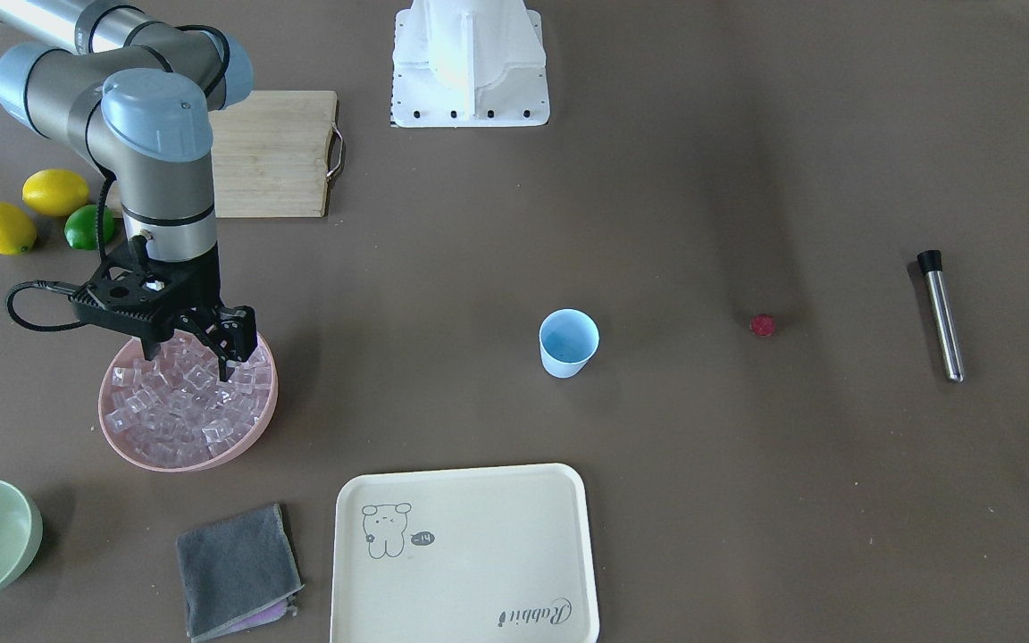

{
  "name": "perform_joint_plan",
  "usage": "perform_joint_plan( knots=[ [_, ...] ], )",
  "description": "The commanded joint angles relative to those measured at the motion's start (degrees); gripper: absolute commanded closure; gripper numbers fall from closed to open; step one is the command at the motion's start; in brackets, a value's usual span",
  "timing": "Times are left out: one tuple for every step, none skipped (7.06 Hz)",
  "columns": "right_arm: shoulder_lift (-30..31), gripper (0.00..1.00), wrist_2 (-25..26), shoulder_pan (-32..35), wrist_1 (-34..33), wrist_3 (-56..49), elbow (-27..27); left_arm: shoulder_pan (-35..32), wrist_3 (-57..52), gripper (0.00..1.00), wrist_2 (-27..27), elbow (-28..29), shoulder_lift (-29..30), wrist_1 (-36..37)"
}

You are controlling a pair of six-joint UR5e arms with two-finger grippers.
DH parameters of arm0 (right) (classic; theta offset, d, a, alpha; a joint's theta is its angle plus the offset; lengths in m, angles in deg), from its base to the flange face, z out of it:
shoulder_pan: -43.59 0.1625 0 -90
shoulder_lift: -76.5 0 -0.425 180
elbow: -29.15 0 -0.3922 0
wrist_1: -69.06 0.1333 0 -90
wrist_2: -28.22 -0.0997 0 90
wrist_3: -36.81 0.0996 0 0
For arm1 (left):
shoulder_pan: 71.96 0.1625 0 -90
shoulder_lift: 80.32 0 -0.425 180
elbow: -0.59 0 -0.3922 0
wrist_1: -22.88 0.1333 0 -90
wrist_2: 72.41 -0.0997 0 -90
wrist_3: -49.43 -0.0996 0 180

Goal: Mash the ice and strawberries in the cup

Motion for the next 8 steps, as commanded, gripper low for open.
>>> perform_joint_plan(
  knots=[
    [0.33,0.16,0.93,-0.42,0.03,-0.07,-1.49,-0.04,-0.03,0.01,0.23,-0.2,-0.05,-0.03],
    [0.15,0.21,0.59,-0.77,-0.15,-0.24,-1.76,-0.04,-0.03,0.01,0.23,-0.2,-0.05,-0.03],
    [-0.28,0.21,0.33,-1.21,-0.15,-0.33,-2.46,-0.04,-0.12,0.01,0.23,-0.03,-0.14,-0.03],
    [-0.2,0.23,0.24,-1.48,-0.15,-0.86,-3.25,-0.56,-0.12,0.01,0.23,-0.2,-0.14,-0.03],
    [-0.29,0.24,0.41,-1.56,-0.06,-2.95,-4.82,-0.74,-0.12,0.01,0.23,0.06,-0.14,-0.12],
    [-0.37,0.28,0.24,-1.57,-0.15,-3.06,-5.1,-0.83,-0.12,0.01,0.23,-0.02,-0.14,-0.03],
    [-0.37,0.32,0.23,-1.57,-0.15,-3.06,-5.1,-0.83,-0.12,0.01,0.23,0.32,-0.05,-0.12],
    [-0.64,0.41,-0.37,-1.57,-0.15,-2.71,-4.84,-0.83,-0.12,0.01,0.23,0.24,-0.22,-0.12]
  ],
)
